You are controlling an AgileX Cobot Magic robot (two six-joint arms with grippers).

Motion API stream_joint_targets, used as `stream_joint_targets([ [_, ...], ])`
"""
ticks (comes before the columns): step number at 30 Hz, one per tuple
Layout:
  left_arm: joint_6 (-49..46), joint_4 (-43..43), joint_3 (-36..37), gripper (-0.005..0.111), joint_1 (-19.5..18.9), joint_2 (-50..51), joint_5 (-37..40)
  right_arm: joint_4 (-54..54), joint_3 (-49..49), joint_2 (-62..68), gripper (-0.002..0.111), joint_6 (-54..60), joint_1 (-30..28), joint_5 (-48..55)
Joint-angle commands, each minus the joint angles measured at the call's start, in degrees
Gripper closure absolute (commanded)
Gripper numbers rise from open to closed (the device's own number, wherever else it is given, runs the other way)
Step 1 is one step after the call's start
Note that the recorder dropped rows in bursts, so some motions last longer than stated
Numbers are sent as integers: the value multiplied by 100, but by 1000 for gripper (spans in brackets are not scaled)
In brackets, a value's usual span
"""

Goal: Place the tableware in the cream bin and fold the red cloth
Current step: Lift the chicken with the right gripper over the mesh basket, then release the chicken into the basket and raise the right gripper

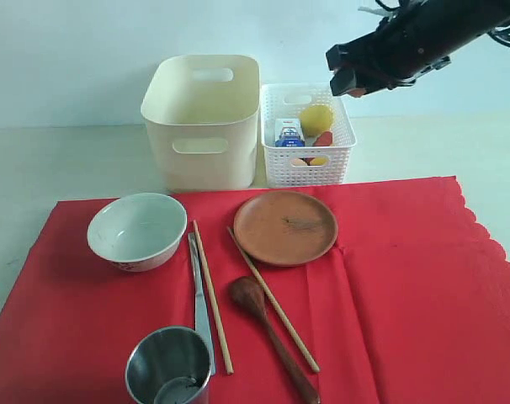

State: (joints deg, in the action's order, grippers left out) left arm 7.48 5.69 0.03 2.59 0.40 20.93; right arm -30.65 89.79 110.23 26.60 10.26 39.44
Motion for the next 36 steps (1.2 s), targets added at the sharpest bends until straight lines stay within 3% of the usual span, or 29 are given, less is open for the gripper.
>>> stream_joint_targets([
  [1,-4,-11,-3,107,-4,-40,-48,-40,546,590,108,67,-23,-83],
  [12,-4,-11,-3,107,-4,-40,-48,-54,1739,1869,108,67,-23,-20],
  [22,-14,-11,-3,107,-4,-40,-48,-33,2216,2514,108,173,-23,-47],
  [36,-9,-11,-3,107,-4,-40,-48,-32,2255,2561,57,165,-23,98],
])
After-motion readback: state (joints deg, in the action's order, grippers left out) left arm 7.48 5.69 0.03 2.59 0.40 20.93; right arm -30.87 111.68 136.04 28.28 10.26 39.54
